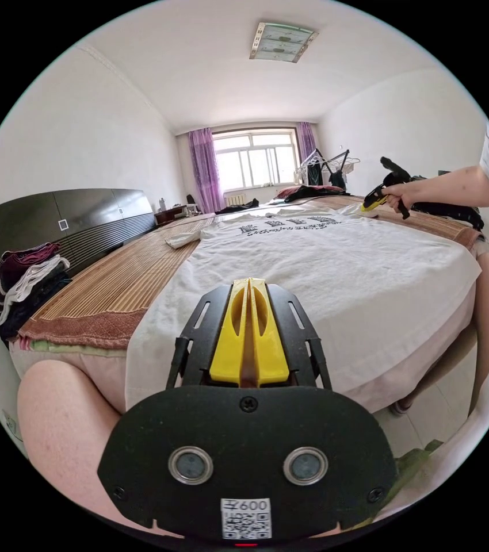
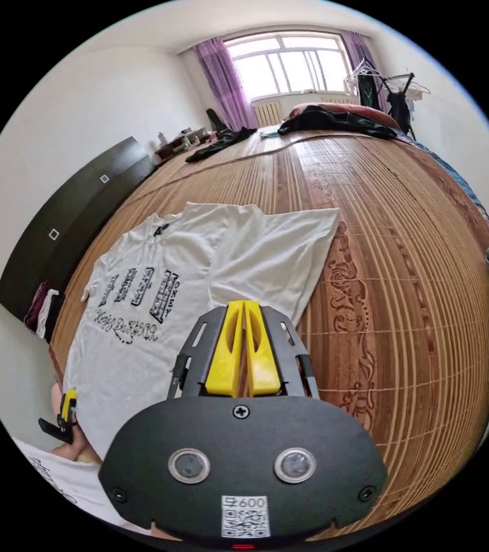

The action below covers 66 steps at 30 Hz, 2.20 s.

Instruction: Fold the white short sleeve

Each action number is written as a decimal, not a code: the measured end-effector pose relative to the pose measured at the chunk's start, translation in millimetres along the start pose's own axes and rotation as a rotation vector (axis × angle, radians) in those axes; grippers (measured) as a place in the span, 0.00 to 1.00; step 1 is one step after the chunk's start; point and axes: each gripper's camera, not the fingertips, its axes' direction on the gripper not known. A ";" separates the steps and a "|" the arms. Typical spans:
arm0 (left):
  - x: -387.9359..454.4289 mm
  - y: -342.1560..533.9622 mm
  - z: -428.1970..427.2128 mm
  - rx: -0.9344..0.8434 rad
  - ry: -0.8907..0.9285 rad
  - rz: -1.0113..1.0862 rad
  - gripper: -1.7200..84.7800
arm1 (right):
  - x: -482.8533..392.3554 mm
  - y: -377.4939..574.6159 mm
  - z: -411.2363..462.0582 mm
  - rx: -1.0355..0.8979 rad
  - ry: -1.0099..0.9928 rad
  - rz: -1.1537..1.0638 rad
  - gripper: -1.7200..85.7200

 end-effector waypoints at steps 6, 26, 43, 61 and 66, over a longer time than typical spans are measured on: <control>9.5 32.5 14.3 -0.005 0.000 0.001 0.02 | -23.1 4.7 39.4 -0.175 0.124 -0.101 0.01; 388.8 -90.6 141.2 -0.391 0.805 0.345 0.03 | -7.3 -9.5 66.0 -0.279 0.262 -0.137 0.01; 479.4 23.7 177.7 -0.463 0.735 0.497 0.03 | 34.1 0.5 64.2 -0.282 0.322 -0.158 0.01; 408.8 -69.7 357.7 -0.338 0.679 0.377 0.03 | 54.4 282.2 -188.4 -0.053 -0.196 -0.145 0.01; 487.6 -56.5 486.1 -0.445 0.492 0.500 0.03 | 28.6 371.0 -186.3 0.024 -0.087 -0.095 0.01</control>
